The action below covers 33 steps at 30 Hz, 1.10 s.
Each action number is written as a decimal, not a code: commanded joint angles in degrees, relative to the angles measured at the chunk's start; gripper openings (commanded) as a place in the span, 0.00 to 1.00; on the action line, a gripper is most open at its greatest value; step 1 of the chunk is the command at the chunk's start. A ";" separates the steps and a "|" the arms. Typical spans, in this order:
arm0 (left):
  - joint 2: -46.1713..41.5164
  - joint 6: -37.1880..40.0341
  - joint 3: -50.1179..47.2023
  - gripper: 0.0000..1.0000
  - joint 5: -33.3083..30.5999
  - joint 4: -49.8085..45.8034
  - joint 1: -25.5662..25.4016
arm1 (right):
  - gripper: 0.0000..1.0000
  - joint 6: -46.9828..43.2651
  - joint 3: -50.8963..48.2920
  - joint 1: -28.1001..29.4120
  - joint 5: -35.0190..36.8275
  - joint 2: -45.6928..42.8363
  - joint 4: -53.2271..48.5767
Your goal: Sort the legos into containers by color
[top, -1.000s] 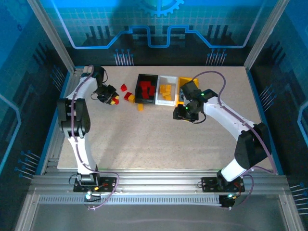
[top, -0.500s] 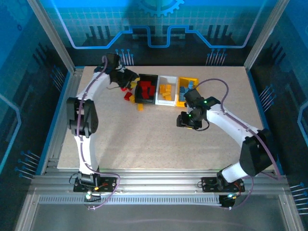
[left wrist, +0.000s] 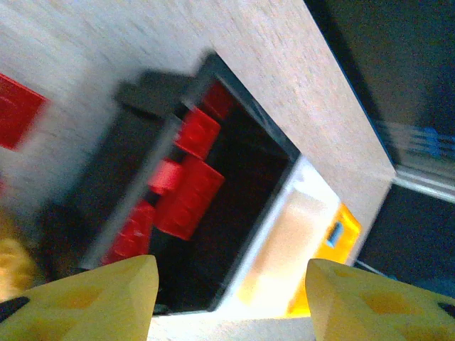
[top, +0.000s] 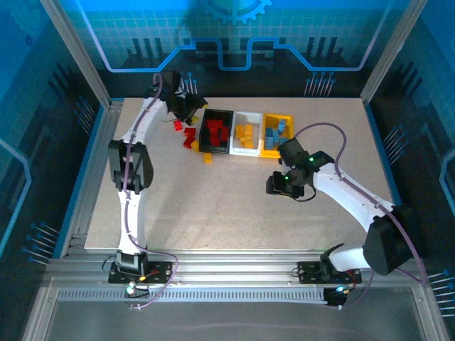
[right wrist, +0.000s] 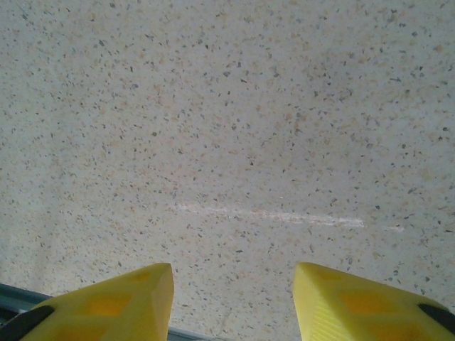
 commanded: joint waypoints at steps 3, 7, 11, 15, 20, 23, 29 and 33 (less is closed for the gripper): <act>2.95 9.29 7.05 0.60 -11.96 -12.58 4.29 | 0.50 0.12 0.87 0.42 -1.46 2.49 -0.94; 6.77 13.98 10.78 0.63 -17.42 -15.49 5.06 | 0.50 -0.55 2.93 0.51 -1.75 4.71 -1.91; 9.17 14.29 11.02 0.64 -19.02 -14.75 5.83 | 0.50 -0.82 4.23 0.59 -2.20 6.65 -2.51; 11.64 14.87 12.13 0.64 -19.83 -13.89 5.87 | 0.50 -0.66 4.96 0.66 -2.84 8.63 -2.55; 15.01 14.63 14.51 0.63 -19.47 -12.78 5.72 | 0.50 -0.55 5.42 1.26 -3.46 10.70 -2.36; 15.94 14.43 15.43 0.63 -19.85 -11.74 5.63 | 0.50 -0.38 5.17 1.62 -3.89 11.58 -2.11; 19.09 13.84 18.99 0.62 -19.63 -12.76 5.30 | 0.50 -0.46 4.81 1.96 -4.30 12.72 -1.66; 19.57 11.55 18.12 0.62 -20.65 -13.60 5.28 | 0.50 -0.73 5.14 1.99 -4.42 13.37 -1.59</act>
